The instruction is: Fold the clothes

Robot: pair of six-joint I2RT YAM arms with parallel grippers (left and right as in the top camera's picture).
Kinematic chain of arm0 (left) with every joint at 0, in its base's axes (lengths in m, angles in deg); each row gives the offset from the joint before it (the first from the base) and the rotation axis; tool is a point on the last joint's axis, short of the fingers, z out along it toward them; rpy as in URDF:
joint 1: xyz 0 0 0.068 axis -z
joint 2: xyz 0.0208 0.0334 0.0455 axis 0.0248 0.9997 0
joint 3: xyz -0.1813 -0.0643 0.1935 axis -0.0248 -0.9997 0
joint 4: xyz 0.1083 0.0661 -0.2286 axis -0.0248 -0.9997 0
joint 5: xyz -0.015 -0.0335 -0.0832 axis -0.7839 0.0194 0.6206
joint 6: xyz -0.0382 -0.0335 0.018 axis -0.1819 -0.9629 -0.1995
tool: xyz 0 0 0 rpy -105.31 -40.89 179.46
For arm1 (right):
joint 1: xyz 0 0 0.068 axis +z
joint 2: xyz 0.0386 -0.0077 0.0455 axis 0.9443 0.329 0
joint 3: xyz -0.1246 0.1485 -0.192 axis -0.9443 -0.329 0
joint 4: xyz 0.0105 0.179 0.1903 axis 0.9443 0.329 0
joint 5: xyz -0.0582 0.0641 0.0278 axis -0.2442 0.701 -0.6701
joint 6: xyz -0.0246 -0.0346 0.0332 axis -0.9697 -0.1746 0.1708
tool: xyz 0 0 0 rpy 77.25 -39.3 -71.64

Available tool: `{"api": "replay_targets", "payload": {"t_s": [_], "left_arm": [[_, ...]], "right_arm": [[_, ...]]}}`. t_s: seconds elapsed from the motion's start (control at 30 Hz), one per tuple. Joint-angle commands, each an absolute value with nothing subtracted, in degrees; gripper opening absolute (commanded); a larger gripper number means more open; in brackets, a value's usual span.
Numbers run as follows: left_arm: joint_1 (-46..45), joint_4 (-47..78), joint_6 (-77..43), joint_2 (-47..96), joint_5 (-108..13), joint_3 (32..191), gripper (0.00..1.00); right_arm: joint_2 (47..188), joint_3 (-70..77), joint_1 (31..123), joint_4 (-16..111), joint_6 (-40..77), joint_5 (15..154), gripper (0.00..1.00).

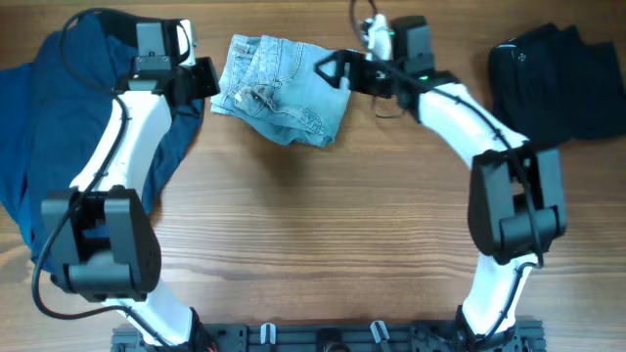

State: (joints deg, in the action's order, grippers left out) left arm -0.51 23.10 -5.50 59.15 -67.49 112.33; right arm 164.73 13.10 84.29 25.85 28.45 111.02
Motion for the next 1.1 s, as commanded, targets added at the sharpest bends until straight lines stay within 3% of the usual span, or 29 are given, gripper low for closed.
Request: {"api": "replay_targets", "payload": {"t_s": [0.0,0.17,0.33,0.53,0.83,1.0,1.07], "left_arm": [[0.08,22.38,-3.75,57.66,-67.44,112.11,0.38],[-0.03,20.98,-3.86,57.64,-67.42,112.11,0.38],[-0.08,18.29,-4.25,57.64,-67.42,112.11,0.39],[-0.08,17.29,-4.25,57.66,-67.42,112.11,0.40],[-0.03,16.94,-4.25,57.66,-67.42,112.11,0.40],[-0.03,16.98,-4.25,57.66,-67.42,112.11,0.41],[-0.03,16.98,-4.25,57.66,-67.42,112.11,0.41]], "right_arm": [[163.09,13.54,82.93,34.68,23.07,109.98,1.00],[163.11,13.54,85.36,45.26,20.03,106.87,1.00],[163.33,13.23,88.27,47.23,29.74,104.25,0.99],[163.88,11.35,91.63,39.51,42.11,94.98,1.00],[171.31,9.93,91.63,26.79,49.89,95.44,1.00],[175.11,9.93,91.61,19.75,53.19,99.24,0.95],[176.58,9.93,91.63,15.08,54.00,102.00,0.85]]}}
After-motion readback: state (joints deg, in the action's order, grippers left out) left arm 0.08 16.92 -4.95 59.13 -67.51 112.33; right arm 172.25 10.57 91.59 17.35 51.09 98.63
